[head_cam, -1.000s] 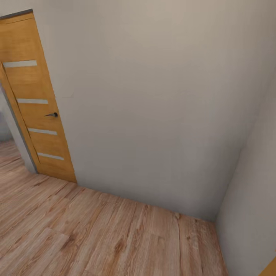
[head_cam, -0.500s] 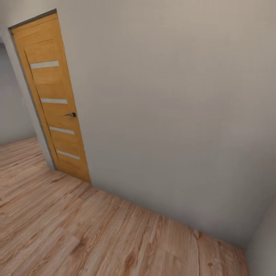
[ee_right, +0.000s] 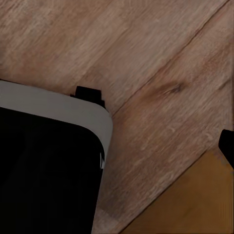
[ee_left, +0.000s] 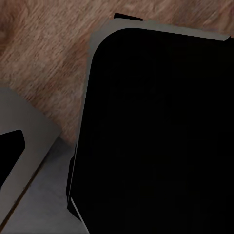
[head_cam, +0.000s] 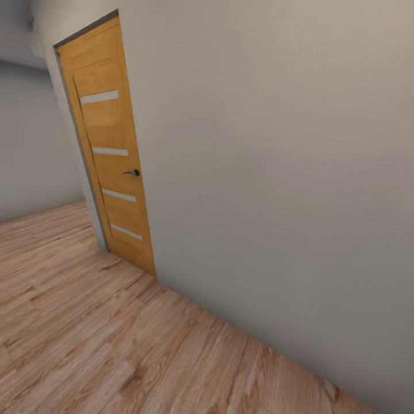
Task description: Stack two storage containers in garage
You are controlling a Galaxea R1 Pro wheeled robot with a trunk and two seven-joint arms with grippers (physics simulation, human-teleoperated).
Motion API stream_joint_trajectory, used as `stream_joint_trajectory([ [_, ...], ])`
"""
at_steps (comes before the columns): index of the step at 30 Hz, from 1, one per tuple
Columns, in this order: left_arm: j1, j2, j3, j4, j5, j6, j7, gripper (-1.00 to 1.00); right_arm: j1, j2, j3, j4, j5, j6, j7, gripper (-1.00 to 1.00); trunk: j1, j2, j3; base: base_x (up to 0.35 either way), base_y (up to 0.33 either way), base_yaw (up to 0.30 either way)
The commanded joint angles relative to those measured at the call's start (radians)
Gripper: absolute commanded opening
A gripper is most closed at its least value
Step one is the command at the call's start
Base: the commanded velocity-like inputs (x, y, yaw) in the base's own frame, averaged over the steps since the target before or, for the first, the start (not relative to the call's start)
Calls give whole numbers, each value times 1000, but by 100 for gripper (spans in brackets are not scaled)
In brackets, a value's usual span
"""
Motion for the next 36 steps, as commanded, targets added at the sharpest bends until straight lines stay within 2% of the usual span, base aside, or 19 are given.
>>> stream_joint_trajectory([
  [1,0,0,1,0,5,-2,0,100,-1,1,8,2,-9,-5,0,100,1,0,-1,321,0,271],
  [36,0,1,1,0,5,-2,-3,100,-1,8,10,2,-9,-5,-1,100,1,0,-6,321,0,271],
])
